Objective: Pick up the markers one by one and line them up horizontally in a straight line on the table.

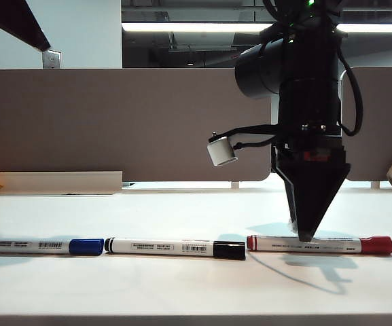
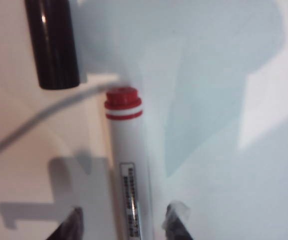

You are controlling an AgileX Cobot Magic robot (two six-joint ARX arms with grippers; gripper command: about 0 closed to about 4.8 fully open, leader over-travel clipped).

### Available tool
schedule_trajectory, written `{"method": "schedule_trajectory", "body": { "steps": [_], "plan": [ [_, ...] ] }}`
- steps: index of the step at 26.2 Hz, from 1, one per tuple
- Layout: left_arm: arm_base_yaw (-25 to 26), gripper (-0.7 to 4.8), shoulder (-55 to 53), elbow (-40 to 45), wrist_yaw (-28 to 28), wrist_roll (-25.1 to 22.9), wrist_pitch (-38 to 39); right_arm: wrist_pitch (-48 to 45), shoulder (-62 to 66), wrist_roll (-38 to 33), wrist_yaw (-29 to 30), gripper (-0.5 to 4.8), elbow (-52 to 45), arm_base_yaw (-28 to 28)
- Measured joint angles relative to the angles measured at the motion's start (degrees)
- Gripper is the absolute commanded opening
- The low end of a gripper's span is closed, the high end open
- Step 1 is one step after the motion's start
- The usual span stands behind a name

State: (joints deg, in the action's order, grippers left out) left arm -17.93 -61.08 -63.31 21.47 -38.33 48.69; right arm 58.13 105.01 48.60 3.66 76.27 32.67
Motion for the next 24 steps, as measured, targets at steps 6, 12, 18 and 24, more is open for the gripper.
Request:
{"method": "schedule_trajectory", "body": {
  "steps": [6,12,18,24],
  "plan": [
    [0.00,-0.06,0.00,0.00,0.68,0.00,-0.04,-0.22,1.36,0.66,0.00,1.98,0.00,0.00],
    [0.00,-0.06,0.00,0.00,3.89,-0.07,0.37,-0.22,2.32,0.76,0.00,1.11,0.00,0.00],
    [0.00,-0.06,0.00,0.00,3.89,-0.61,0.90,0.26,2.36,0.79,0.04,1.03,0.00,0.00],
    [0.00,-0.06,0.00,0.00,3.89,-0.61,0.90,1.60,2.38,0.04,0.17,1.03,0.00,0.00]
  ]
}}
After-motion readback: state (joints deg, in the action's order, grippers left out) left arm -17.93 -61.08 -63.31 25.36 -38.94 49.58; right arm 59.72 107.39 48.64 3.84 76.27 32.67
